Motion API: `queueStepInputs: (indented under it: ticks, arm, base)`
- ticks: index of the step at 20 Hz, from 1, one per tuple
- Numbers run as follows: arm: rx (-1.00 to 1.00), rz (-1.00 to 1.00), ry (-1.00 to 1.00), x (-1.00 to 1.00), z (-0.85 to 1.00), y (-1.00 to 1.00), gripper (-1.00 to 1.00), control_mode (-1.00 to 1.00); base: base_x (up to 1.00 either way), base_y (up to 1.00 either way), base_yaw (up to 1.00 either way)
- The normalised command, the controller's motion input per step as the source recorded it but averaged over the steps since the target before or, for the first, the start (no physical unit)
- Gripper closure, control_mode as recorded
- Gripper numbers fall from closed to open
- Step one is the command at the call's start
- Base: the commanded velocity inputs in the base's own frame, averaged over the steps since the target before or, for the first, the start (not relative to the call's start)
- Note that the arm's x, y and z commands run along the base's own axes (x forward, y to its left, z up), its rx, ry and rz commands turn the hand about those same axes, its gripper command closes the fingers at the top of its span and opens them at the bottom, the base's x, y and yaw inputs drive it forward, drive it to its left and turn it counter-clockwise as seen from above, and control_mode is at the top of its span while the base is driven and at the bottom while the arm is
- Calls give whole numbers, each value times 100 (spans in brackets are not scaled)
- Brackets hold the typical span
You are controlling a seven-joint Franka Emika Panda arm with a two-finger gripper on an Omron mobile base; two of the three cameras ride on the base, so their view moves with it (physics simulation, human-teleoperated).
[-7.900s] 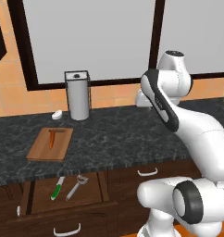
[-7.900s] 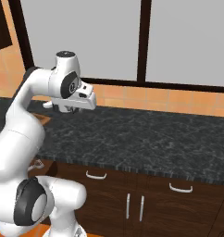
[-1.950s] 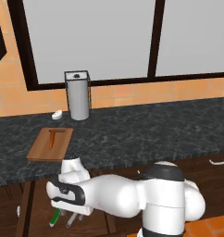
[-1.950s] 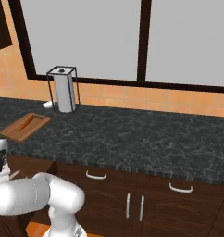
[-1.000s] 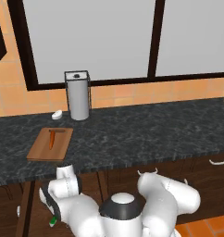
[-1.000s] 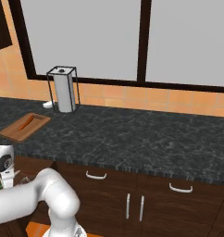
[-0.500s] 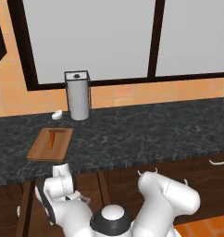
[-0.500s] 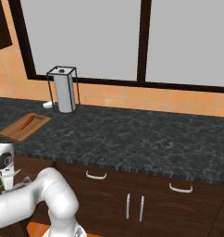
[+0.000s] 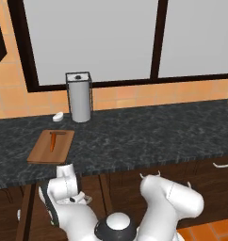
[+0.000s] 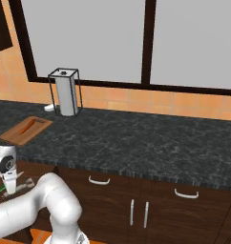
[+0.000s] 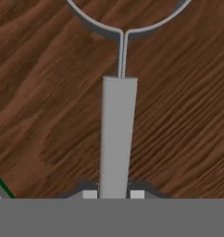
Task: Place the appropriate cutting tool for cutting the carrot skin on the cutting board.
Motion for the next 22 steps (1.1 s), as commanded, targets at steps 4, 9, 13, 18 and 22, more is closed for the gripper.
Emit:
queueStepInputs:
  ticks: [4,9,13,18,22]
  arm:
    - [0,-7,-4,-25,78,-3,100,-100]
    - [0,-13,-7,-48,86,0,100,-100]
    - [0,-14,-14,-55,92,0,100,-100]
    - [-5,-13,-18,-24,100,3,100,-100]
    - [-7,-8,-15,25,92,21,100,-100]
  base:
    - [0,0,0]
    - [0,0,0]
    - [0,0,0]
    - [0,0,0]
    - [0,0,0]
